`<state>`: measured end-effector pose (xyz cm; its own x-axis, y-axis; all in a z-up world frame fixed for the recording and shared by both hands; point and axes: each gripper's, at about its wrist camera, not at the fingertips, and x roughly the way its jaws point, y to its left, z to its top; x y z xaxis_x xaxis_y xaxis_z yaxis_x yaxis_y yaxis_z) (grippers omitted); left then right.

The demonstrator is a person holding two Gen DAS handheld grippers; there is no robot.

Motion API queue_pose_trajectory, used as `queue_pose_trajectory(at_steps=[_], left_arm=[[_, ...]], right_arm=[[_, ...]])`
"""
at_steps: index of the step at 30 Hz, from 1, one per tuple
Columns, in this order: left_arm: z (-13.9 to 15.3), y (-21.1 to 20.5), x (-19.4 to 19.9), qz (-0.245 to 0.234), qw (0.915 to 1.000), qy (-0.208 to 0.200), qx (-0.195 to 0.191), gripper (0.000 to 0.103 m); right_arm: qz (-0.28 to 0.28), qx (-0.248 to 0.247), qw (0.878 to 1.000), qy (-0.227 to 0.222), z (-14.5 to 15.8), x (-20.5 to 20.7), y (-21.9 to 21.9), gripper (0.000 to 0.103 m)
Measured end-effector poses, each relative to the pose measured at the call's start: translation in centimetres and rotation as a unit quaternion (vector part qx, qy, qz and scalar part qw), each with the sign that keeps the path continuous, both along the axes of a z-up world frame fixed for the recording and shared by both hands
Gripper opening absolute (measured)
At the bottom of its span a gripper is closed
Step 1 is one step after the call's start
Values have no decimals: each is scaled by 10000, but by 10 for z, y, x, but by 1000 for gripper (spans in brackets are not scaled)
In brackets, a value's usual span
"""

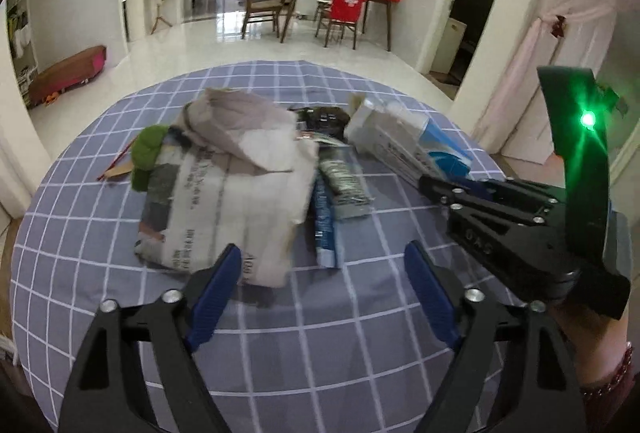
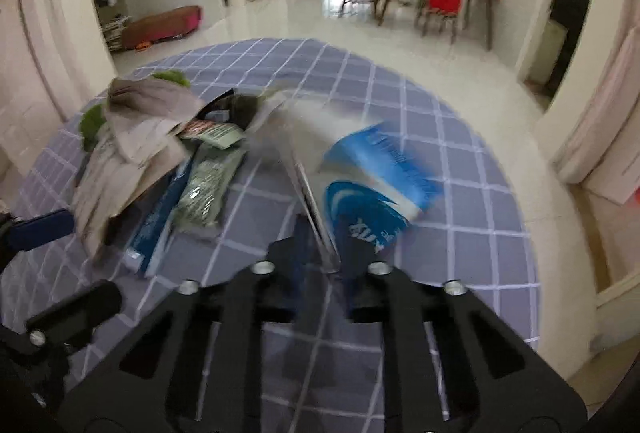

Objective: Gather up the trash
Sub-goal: 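Grasp the blue-and-white box with the right tool, then grasp the blue packet with the left tool while the right tool holds the box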

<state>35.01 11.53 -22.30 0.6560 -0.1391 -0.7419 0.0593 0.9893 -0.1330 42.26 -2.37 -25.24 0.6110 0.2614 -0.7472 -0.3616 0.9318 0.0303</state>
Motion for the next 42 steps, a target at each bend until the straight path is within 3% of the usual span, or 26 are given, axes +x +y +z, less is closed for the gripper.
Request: queue_pose_trajectory(at_steps=[2, 10, 12, 14, 17, 21, 30, 36, 42], left_arm=[[-2, -8, 4, -85, 9999, 107, -14, 59], [-17, -28, 41, 70, 9992, 394, 73, 47], [-21, -27, 45, 129, 9990, 426, 57, 38], [-22, -26, 48, 233, 9988, 423, 128, 11], [-22, -17, 45, 283, 9982, 455, -265, 9], [-11, -10, 23, 418, 9977, 224, -481, 6], [27, -26, -32, 202, 9977, -322, -558, 6], [52, -62, -67, -186, 9964, -610, -556, 6], [54, -147, -94, -1076, 9914, -603, -431, 6]], right_arm=[[-26, 148, 9999, 25, 0, -9, -8, 7], [-60, 767, 9970, 80, 7, -41, -42, 7], [-62, 871, 9962, 53, 9, -47, -48, 7], [-49, 977, 9952, 64, 10, -52, -51, 7], [-47, 1104, 9939, 50, 12, -58, -53, 7], [-28, 1364, 9906, 58, 14, -70, -55, 7], [-16, 1747, 9845, -176, 36, -111, -64, 7], [-260, 1944, 9794, -472, 55, -148, -104, 7], [-974, 2073, 9705, -751, 58, -195, -180, 7]])
